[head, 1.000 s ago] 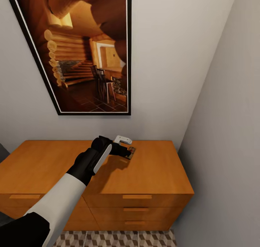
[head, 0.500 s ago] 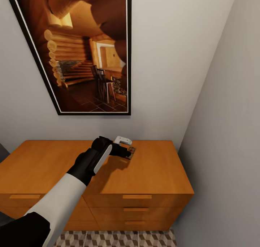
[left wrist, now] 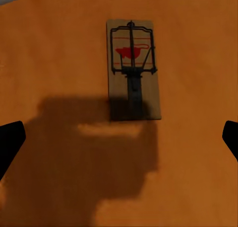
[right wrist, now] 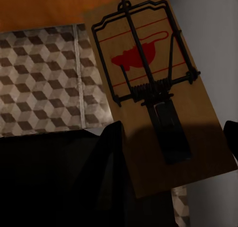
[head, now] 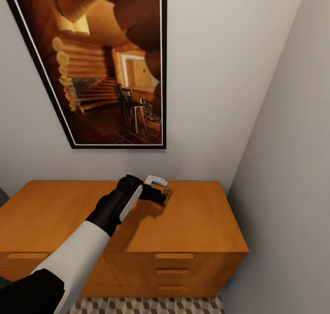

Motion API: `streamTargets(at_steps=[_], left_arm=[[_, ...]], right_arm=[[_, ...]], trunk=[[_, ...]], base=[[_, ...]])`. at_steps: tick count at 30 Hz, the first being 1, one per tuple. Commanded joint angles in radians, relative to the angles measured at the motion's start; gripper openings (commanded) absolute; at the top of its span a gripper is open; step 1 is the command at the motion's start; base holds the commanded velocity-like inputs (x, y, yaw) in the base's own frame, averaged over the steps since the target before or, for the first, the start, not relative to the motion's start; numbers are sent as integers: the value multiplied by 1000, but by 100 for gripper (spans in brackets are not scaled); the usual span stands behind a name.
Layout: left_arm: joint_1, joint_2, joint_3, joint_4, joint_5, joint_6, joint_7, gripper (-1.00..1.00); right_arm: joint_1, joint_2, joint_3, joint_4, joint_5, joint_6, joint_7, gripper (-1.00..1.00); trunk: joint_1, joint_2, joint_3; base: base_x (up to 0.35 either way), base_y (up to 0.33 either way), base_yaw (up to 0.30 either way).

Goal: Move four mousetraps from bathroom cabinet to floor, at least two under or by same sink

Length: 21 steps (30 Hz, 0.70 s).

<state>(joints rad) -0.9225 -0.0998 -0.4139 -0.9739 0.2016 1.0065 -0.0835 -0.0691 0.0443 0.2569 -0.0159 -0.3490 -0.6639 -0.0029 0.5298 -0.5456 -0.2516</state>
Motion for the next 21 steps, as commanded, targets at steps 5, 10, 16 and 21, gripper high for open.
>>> streamTargets(at_steps=[5, 10, 16, 21], left_arm=[[-1, 0, 0, 0, -1, 4, -2, 100], [-1, 0, 0, 0, -1, 4, -2, 100], [-1, 0, 0, 1, -1, 4, -2, 100], [-1, 0, 0, 4, -1, 3, -2, 100]], right_arm=[[-1, 0, 8, 1, -10, -3, -2, -100], [-1, 1, 9, 1, -10, -3, -2, -100], [-1, 2, 10, 1, -10, -3, -2, -100], [-1, 2, 9, 1, -10, -3, -2, -100]], trunk=[[1, -1, -2], [1, -1, -2], [1, -1, -2], [1, -1, -7]], base=[[233, 0, 0], [78, 0, 0], [9, 0, 0], [0, 0, 0]])
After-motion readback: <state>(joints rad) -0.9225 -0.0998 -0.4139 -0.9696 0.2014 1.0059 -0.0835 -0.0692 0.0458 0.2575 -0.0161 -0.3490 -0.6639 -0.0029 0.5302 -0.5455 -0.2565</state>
